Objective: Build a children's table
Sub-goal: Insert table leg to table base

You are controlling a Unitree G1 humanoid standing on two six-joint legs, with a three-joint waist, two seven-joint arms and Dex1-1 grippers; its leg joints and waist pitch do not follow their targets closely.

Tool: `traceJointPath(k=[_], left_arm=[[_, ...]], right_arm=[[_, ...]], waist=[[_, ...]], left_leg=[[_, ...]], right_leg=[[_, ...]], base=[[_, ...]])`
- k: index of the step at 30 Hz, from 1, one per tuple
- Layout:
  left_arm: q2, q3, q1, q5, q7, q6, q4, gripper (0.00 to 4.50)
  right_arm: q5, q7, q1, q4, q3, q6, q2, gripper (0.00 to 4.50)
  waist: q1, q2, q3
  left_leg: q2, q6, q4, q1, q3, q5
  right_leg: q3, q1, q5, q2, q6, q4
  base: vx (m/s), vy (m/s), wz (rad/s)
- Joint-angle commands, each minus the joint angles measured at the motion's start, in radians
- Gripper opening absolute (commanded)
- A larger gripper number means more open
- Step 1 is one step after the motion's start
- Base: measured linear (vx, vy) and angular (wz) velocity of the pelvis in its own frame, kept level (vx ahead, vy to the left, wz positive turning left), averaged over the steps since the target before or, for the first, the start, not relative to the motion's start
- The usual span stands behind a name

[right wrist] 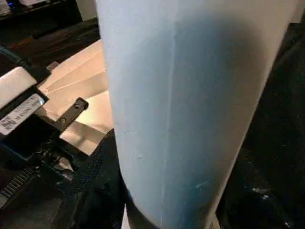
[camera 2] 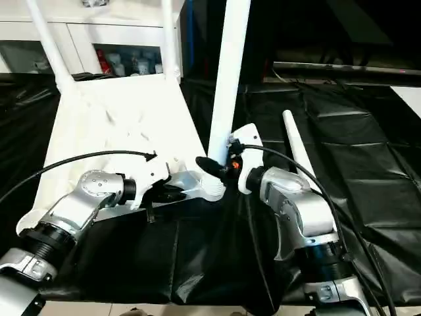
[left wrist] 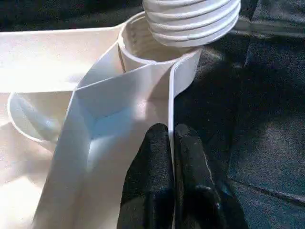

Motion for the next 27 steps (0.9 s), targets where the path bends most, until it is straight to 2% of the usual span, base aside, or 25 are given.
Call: traceJointPath(k=[1,2,3,9,14,17,21,22,23,24,27], left_arm=[[-0.023,0.023,0.026,-0.024,0.013,-0.023,0.018,0.0],[-0.023,0.025,0.026,-0.024,0.013,-0.025,0.019,0.0],[-0.025,0.026,0.026,-0.023,0.013,-0.025,0.019,0.0],[-0.03,0.036,0.033,-0.026,0.005,-0.038,0.016,0.0],[-0.032,0.037,0.031,-0.016,0.002,-0.042,0.021,0.0],[-0.033,0.04,0.03,-0.014,-0.002,-0.043,0.02,0.0],[-0.031,0.039,0.03,-0.009,-0.011,-0.046,0.018,0.0],[-0.03,0.04,0.03,-0.008,-0.012,-0.046,0.018,0.0],[-0.03,0.038,0.029,-0.006,-0.011,-0.047,0.019,0.0],[-0.029,0.036,0.028,-0.002,-0.011,-0.049,0.02,0.0],[-0.031,0.037,0.026,0.0,-0.009,-0.051,0.022,0.0]], right_arm=[[-0.016,0.009,-0.033,0.017,0.016,-0.026,-0.002,1.89],[-0.021,0.008,-0.037,0.025,0.019,-0.032,0.0,1.89],[-0.025,0.008,-0.039,0.031,0.02,-0.037,0.001,1.89],[-0.045,-0.005,-0.067,0.116,0.012,-0.08,0.023,1.89],[-0.074,0.001,-0.089,0.188,0.03,-0.114,0.03,1.89],[-0.081,-0.002,-0.095,0.215,0.025,-0.131,0.034,1.89],[-0.082,-0.004,-0.111,0.266,0.015,-0.151,0.044,1.89],[-0.081,0.001,-0.115,0.278,0.016,-0.148,0.046,1.89],[-0.083,0.009,-0.117,0.291,0.02,-0.146,0.046,1.89],[-0.086,0.018,-0.117,0.305,0.024,-0.145,0.046,1.89],[-0.09,0.018,-0.114,0.346,0.019,-0.165,0.053,1.89]], waist=[[0.003,-0.014,-0.07],[0.003,-0.013,-0.07],[0.002,-0.017,-0.069],[0.004,-0.013,-0.07],[0.002,-0.015,-0.069],[0.001,-0.015,-0.069],[-0.001,-0.013,-0.067],[-0.002,-0.013,-0.068],[-0.004,-0.017,-0.068],[-0.003,-0.015,-0.068],[-0.005,-0.015,-0.068]], left_leg=[[0.036,0.02,-0.064,0.003,-0.007,-0.115],[0.036,0.02,-0.064,0.004,-0.007,-0.116],[0.035,0.02,-0.065,0.003,-0.006,-0.118],[0.036,0.021,-0.064,0.003,-0.006,-0.112],[0.037,0.02,-0.065,0.003,-0.006,-0.12],[0.037,0.024,-0.066,0.002,-0.006,-0.116],[0.037,0.021,-0.066,0.004,-0.006,-0.136],[0.037,0.021,-0.066,0.004,-0.006,-0.138],[0.037,0.021,-0.066,0.004,-0.006,-0.139],[0.037,0.022,-0.066,0.004,-0.006,-0.138],[0.037,0.025,-0.066,0.002,-0.006,-0.131]], right_leg=[[0.046,0.055,-0.229,-0.076,-0.165,-0.082],[0.045,0.054,-0.232,-0.076,-0.166,-0.082],[0.045,0.055,-0.241,-0.076,-0.164,-0.084],[0.046,0.053,-0.233,-0.078,-0.167,-0.083],[0.046,0.053,-0.242,-0.078,-0.168,-0.083],[0.045,0.054,-0.23,-0.077,-0.171,-0.081],[0.046,0.052,-0.266,-0.079,-0.167,-0.086],[0.045,0.052,-0.271,-0.078,-0.166,-0.087],[0.045,0.052,-0.272,-0.078,-0.166,-0.087],[0.045,0.052,-0.275,-0.078,-0.166,-0.087],[0.046,0.052,-0.257,-0.079,-0.17,-0.085]], base=[[0.0,0.0,0.0],[0.0,0.0,0.0],[0.0,0.0,0.0],[0.0,0.0,0.0],[0.0,0.0,0.0],[0.0,0.0,0.0],[0.0,0.0,0.0],[0.0,0.0,0.0],[0.0,0.0,0.0],[0.0,0.0,0.0],[0.0,0.0,0.0]])
